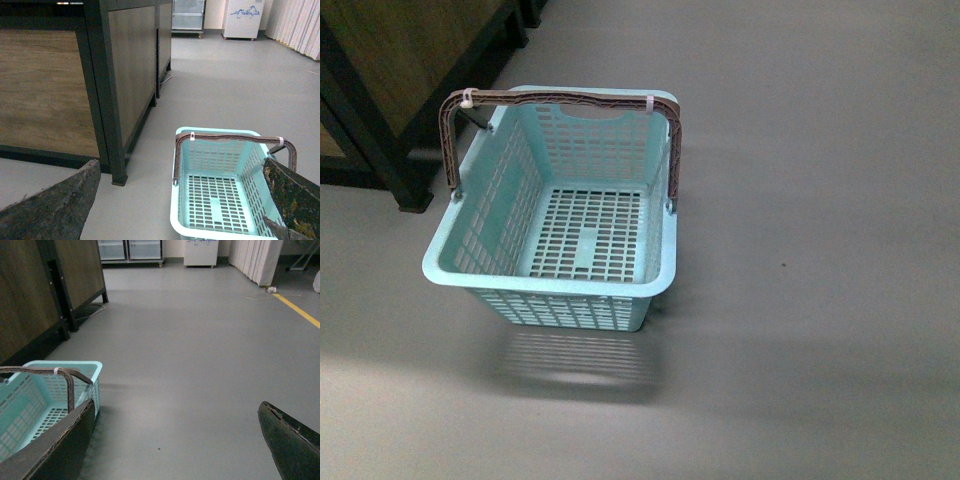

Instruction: Pick lemon and mango into basket

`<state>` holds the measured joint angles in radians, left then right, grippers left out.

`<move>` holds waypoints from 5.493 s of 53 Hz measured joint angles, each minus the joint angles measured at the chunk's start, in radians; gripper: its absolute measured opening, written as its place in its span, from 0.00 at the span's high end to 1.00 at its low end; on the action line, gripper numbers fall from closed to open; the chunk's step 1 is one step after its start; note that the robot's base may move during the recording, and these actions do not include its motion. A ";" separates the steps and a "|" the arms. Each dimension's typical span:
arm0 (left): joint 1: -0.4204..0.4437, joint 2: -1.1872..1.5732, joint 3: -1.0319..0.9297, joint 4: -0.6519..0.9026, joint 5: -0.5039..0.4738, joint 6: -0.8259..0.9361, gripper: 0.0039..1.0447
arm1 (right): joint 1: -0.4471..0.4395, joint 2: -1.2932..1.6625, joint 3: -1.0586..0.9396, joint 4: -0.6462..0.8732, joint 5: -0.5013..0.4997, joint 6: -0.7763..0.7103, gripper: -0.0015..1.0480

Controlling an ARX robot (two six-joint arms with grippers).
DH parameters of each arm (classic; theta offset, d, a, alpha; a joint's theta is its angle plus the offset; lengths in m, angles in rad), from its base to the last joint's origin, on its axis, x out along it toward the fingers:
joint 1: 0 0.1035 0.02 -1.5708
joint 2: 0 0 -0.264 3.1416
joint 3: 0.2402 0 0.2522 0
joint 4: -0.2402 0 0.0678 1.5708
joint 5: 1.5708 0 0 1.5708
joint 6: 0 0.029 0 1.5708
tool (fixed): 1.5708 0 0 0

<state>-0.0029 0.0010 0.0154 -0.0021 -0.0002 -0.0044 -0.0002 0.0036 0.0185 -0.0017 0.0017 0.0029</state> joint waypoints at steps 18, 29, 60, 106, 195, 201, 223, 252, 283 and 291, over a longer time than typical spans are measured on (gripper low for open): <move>0.000 0.000 0.000 0.000 0.000 0.000 0.06 | 0.000 0.000 0.000 0.000 0.000 0.000 0.08; -0.007 0.300 0.147 -0.294 0.090 -0.116 0.06 | 0.000 0.000 0.000 0.000 -0.001 0.000 0.08; -0.276 1.686 0.617 0.521 -0.110 -1.048 0.06 | 0.000 0.000 0.000 0.000 -0.001 0.000 0.08; -0.330 2.464 1.514 0.316 -0.211 -1.371 0.06 | 0.000 0.000 0.000 0.000 -0.001 0.000 0.08; -0.187 1.560 0.879 0.229 0.006 -1.602 0.96 | 0.000 0.000 0.000 0.000 -0.001 0.000 0.08; -0.172 1.384 0.792 0.137 0.013 -1.613 0.96 | 0.000 0.000 0.000 0.000 -0.001 0.000 0.08; -0.147 1.119 0.756 0.000 0.047 -1.595 0.96 | 0.000 0.000 0.000 0.000 -0.001 0.000 0.08; -0.147 1.119 0.752 -0.005 0.052 -1.595 0.96 | 0.000 0.000 0.000 0.000 -0.001 0.000 0.08; -0.147 1.119 0.752 -0.005 0.053 -1.595 0.96 | 0.000 0.000 0.000 0.000 -0.001 0.000 0.08; -0.147 1.120 0.752 -0.005 0.053 -1.595 0.96 | 0.000 0.000 0.000 0.000 -0.002 0.000 0.08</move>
<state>-0.1501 1.1206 0.7670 -0.0071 0.0525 -1.5997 -0.0002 0.0036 0.0185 -0.0017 0.0002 0.0029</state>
